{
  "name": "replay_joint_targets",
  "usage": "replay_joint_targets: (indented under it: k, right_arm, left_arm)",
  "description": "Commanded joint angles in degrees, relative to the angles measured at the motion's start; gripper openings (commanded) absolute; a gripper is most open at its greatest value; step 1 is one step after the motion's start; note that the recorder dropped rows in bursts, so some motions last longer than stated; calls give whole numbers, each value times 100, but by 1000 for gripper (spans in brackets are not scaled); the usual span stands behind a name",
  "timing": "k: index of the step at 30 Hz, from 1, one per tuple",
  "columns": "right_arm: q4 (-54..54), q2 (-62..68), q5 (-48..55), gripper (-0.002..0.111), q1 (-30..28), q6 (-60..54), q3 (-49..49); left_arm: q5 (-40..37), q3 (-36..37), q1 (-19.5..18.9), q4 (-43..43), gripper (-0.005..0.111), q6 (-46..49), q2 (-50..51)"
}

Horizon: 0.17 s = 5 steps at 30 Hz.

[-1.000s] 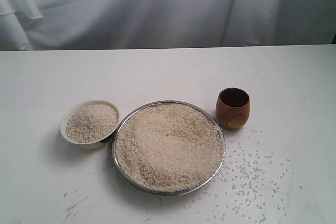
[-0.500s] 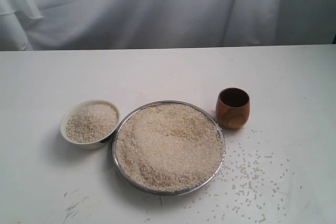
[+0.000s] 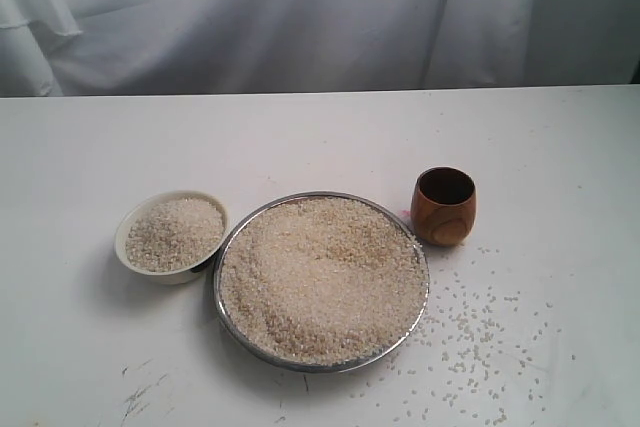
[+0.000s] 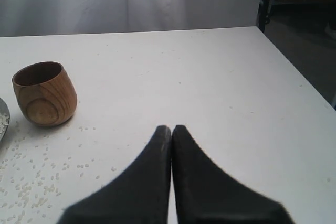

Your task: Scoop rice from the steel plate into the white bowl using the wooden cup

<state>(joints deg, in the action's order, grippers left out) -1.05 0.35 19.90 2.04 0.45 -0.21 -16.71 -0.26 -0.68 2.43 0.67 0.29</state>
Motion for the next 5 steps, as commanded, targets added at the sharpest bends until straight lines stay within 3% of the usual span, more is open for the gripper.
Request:
replay_joint_targets:
  k: [1, 5]
  right_arm:
    - [47, -35, -37, 0, -38, 24, 21]
    - [47, -35, -37, 0, -38, 24, 21]
  left_arm:
    - [36, 26, 9, 4, 0, -18, -29]
    - [36, 26, 9, 4, 0, -18, -29]
